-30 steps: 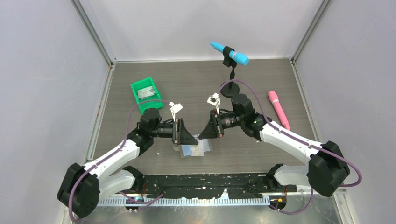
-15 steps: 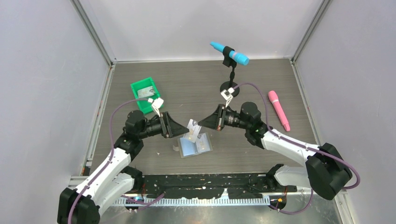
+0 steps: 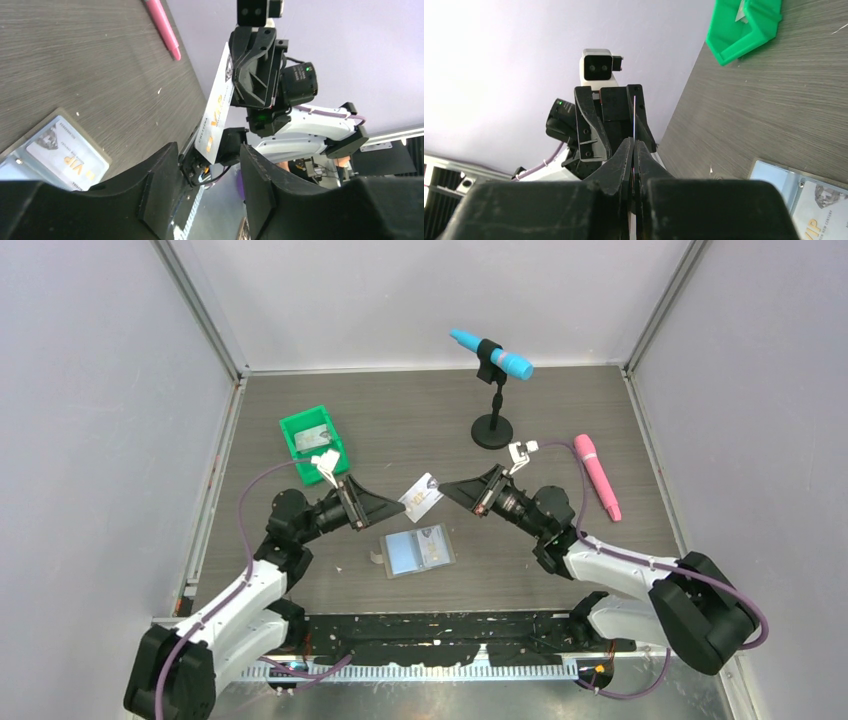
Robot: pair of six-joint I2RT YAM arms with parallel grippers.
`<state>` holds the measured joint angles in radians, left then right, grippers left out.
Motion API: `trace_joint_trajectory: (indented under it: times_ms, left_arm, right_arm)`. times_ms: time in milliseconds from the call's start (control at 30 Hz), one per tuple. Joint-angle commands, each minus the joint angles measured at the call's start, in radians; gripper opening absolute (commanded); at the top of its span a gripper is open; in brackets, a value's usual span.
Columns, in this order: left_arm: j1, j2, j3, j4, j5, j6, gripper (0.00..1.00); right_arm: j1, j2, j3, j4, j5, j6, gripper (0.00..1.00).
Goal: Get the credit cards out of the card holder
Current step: Place the credit card in the storage box.
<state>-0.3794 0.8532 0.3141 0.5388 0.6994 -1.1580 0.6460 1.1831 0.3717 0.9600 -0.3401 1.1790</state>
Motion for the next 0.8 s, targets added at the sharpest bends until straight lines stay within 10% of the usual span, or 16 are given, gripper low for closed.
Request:
trace_joint_trajectory:
  times_ms: [0,467,767]
  left_arm:
    - [-0.005,0.051,-0.005,0.253,-0.030,-0.116,0.48]
    - [-0.070,0.186,0.066,0.295,-0.071,-0.123,0.40]
    - [-0.072,0.267,0.080,0.365,-0.070,-0.162,0.00]
  right_arm:
    - [-0.001,-0.055,-0.023,0.097,0.129,0.052,0.05]
    - [0.000,-0.032,-0.052,0.109,0.169,0.094,0.05]
    - [-0.001,0.024,-0.077,0.171,0.170,0.121,0.05]
